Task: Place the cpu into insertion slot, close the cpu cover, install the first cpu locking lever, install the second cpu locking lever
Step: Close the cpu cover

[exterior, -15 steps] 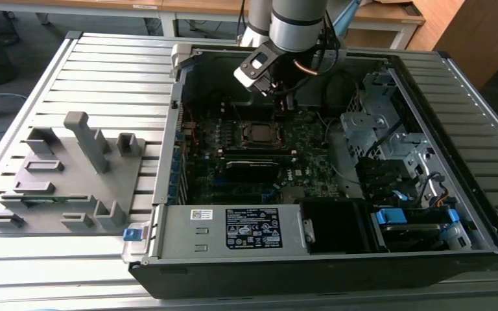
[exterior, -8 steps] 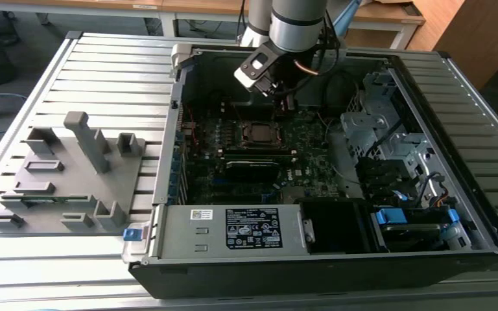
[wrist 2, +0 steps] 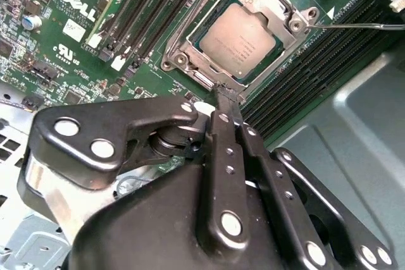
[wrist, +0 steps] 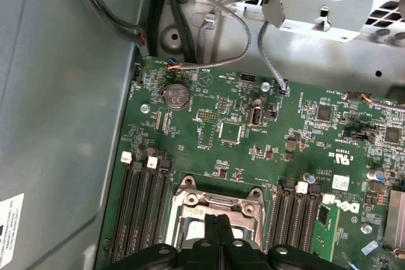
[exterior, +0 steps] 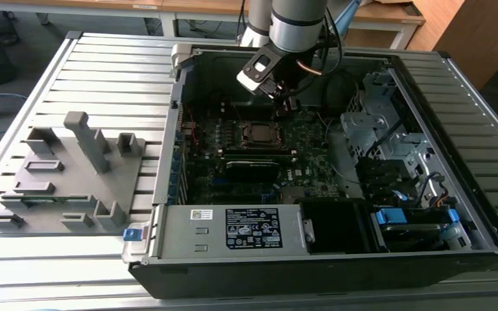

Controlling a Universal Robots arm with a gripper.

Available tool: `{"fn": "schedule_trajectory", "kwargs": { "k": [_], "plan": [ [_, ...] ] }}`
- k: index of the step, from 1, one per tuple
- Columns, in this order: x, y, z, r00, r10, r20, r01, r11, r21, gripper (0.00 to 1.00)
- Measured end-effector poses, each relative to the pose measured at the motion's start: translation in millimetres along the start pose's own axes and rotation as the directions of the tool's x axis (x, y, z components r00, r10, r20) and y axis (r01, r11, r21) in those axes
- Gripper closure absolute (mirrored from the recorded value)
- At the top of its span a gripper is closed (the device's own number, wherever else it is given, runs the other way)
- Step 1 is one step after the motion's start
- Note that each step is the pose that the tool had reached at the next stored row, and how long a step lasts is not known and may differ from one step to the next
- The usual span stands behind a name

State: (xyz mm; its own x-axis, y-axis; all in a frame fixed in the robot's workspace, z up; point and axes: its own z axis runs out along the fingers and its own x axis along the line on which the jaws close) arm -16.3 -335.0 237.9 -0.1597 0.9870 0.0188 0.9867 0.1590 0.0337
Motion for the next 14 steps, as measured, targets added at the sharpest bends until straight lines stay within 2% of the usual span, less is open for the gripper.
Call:
{"fn": "schedule_trajectory", "kwargs": {
  "k": [3,6,9,12,14],
  "plan": [
    [0.0,0.0,0.1,1.0,-0.006,-0.0002,0.006,1.0,0.0001,0.89],
    [0.0,0.0,0.3,0.9989,-0.048,-0.0016,0.048,0.9989,0.0009,0.89],
    [0.0,0.0,0.5,0.9952,-0.098,-0.0033,0.098,0.9952,0.0017,0.89],
    [0.0,0.0,0.7,0.9893,-0.146,-0.005,0.146,0.9893,0.0024,0.89],
    [0.0,0.0,0.7,0.9883,-0.152,-0.0052,0.152,0.9883,0.0026,0.89]
  ]
}}
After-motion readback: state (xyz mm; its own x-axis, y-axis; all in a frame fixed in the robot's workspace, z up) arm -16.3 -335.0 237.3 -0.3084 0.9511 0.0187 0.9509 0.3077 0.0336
